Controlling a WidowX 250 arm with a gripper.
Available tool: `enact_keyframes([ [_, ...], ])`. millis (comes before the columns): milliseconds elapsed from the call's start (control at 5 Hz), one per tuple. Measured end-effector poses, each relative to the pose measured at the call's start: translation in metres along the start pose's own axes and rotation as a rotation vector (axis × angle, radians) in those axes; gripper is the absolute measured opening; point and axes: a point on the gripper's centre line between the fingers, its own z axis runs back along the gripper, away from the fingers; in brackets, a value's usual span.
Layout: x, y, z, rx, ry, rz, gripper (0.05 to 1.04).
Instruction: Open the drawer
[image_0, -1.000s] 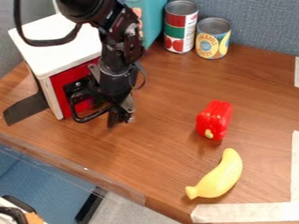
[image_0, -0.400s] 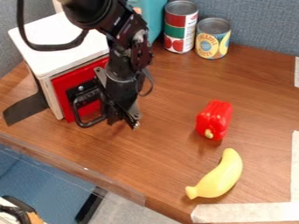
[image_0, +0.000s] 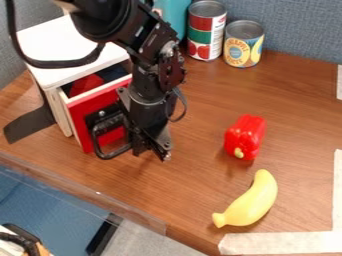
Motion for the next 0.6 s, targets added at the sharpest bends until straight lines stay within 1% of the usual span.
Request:
enact_keyframes([
  [200, 0.0, -0.014, 0.012, -0.026, -0.02, -0.004, 0.128],
  [400, 0.0, -0.026, 0.017, -0.049, -0.028, -0.011, 0.128],
  [600, -0.001, -0.031, 0.018, -0.071, -0.023, 0.001, 0.128],
])
